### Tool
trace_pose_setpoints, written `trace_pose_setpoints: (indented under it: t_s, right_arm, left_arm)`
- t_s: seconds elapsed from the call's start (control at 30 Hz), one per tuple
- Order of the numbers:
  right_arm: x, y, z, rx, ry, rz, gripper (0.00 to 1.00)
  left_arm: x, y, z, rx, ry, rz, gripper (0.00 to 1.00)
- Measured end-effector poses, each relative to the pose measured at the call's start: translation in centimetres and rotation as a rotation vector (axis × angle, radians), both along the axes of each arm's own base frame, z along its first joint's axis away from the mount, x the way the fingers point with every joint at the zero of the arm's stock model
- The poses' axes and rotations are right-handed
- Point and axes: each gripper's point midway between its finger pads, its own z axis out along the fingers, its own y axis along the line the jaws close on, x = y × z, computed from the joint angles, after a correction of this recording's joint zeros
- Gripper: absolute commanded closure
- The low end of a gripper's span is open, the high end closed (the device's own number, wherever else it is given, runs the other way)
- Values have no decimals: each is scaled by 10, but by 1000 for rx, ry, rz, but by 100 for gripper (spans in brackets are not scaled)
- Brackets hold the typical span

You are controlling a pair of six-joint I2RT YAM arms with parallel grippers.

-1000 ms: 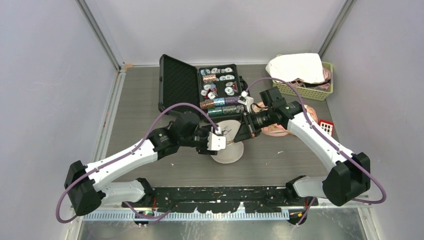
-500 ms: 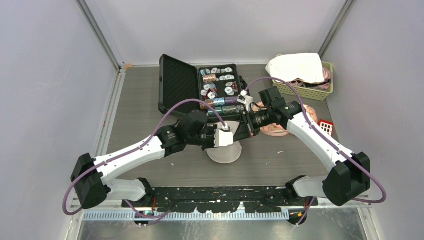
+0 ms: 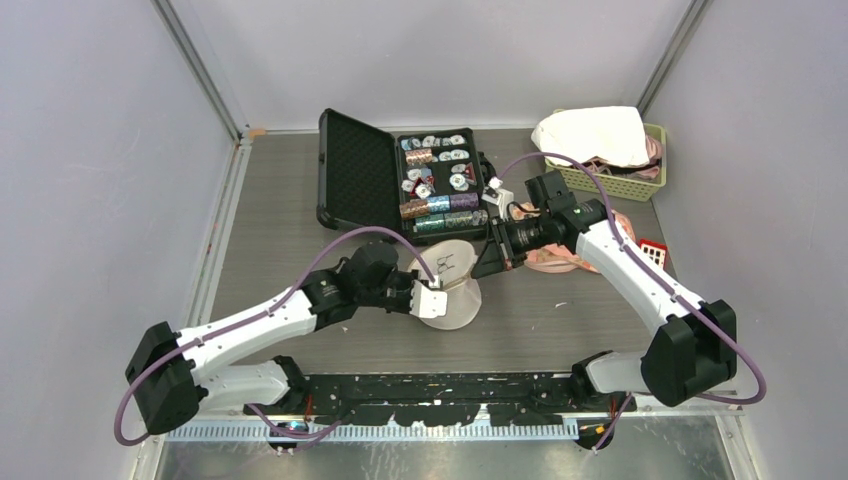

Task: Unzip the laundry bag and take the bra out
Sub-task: Unzip the laundry bag at the center of the board.

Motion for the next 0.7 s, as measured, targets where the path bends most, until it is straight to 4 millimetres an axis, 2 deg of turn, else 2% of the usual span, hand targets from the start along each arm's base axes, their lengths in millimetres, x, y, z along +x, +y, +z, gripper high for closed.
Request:
trace_pose_setpoints:
  t_s: [0.1, 0.2, 0.27, 0.33, 0.37, 0.47, 0.57, 0.7]
  right_arm:
    - [1, -2, -2, -5, 6, -2, 99]
    - [1, -2, -2, -5, 0, 2, 99]
    - [1, -2, -2, -5, -2, 3, 99]
    - [1, -2, -2, -5, -2, 4, 99]
    - [1, -2, -2, -2, 0, 4, 99]
    - [1, -2, -1, 1, 6, 0, 99]
    - [1, -1, 0, 6, 16, -6, 99]
    - [2, 0, 1, 12, 18, -11, 99]
  left_arm:
    - [2, 10, -11, 25, -10, 3, 100]
    - [7, 14, -12, 31, -20, 12, 98]
    - [10, 15, -11, 28, -27, 18, 83]
    - [12, 16, -11, 28, -28, 24, 60]
    - [13, 18, -12, 35, -32, 25, 52]
    - [11, 24, -18, 61, -9, 31, 37]
    - [6, 26, -14, 70, 25, 15, 33]
    - [3, 10, 15, 21, 28, -25, 33]
